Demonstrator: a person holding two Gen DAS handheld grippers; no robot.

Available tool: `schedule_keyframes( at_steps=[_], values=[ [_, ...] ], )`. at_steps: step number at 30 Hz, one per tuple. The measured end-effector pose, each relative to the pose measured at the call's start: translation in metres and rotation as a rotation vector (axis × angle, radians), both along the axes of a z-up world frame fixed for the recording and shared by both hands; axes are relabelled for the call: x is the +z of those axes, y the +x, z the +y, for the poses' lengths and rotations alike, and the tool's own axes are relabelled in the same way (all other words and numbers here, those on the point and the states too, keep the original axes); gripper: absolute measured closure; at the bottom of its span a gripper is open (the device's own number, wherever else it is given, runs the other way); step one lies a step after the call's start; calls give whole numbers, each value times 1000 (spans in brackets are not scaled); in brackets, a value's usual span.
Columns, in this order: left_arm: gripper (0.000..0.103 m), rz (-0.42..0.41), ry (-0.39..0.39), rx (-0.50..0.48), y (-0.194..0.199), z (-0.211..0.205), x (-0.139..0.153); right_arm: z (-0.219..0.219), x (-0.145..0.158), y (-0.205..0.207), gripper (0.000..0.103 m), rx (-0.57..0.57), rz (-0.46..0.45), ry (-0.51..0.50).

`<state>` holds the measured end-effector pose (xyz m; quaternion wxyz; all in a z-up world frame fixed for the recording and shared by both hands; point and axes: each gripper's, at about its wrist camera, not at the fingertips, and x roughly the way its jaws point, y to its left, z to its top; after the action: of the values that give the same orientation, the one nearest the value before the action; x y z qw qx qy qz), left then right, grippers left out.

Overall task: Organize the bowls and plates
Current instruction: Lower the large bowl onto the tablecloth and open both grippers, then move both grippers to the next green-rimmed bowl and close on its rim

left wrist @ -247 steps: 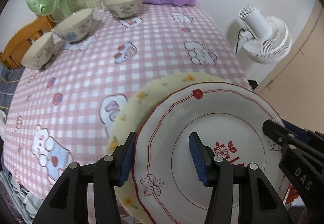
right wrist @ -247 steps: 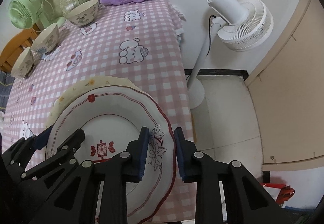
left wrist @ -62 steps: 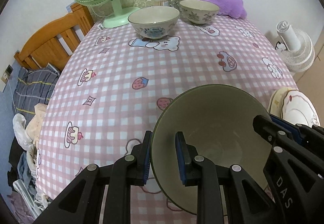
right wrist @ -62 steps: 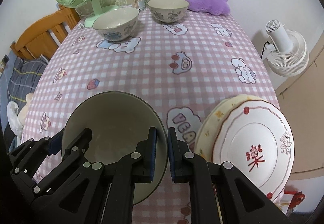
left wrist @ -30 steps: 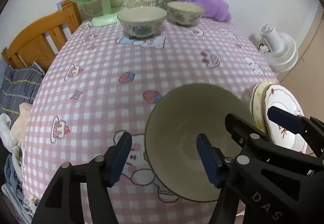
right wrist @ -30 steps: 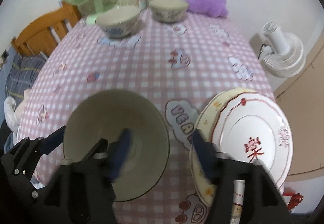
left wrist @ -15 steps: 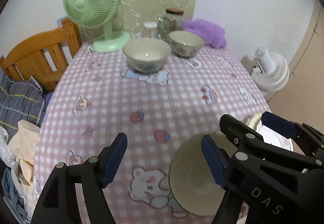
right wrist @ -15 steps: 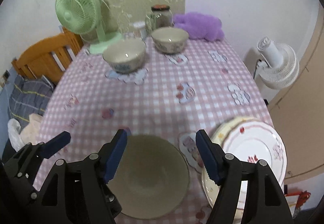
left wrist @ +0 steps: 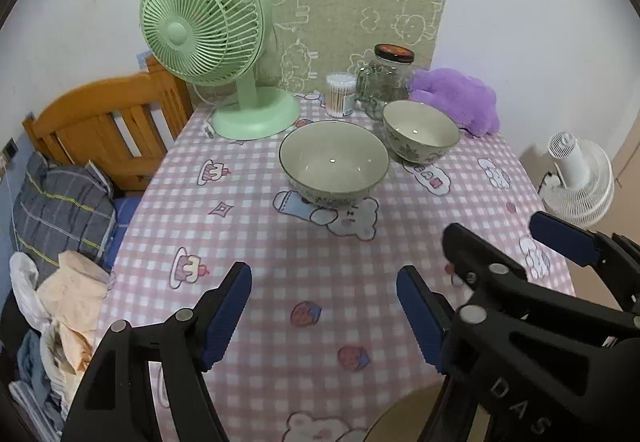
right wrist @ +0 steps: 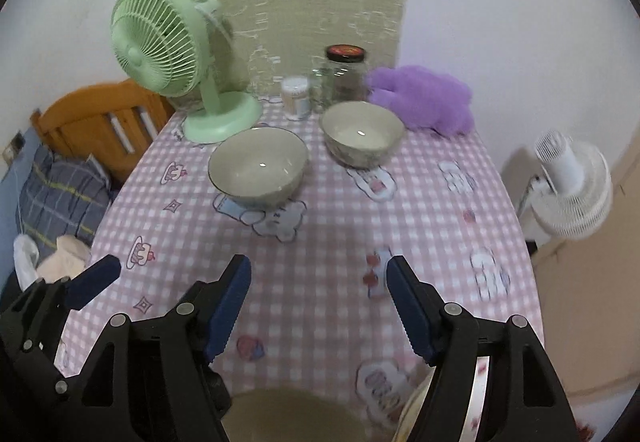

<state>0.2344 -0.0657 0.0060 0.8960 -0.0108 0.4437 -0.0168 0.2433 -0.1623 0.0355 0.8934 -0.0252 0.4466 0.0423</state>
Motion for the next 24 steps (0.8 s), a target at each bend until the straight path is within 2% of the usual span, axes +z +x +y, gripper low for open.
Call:
schedule_keyframes(
  at_steps=[5, 14, 16, 21, 24],
  values=[
    [28, 0, 12, 63, 31, -1, -4, 2, -7, 39, 29, 61, 4, 18],
    [28, 12, 53, 136, 88, -2, -22, 2, -32, 105, 29, 89, 23, 72],
    [32, 17, 61, 144, 100, -1, -27, 2, -39, 119, 29, 85, 26, 80],
    [51, 38, 36, 153, 126, 5, -40, 6, -55, 150, 30, 91, 50, 109],
    [52, 39, 35, 172, 138, 9, -46, 12, -62, 166, 38, 104, 57, 108]
  ],
)
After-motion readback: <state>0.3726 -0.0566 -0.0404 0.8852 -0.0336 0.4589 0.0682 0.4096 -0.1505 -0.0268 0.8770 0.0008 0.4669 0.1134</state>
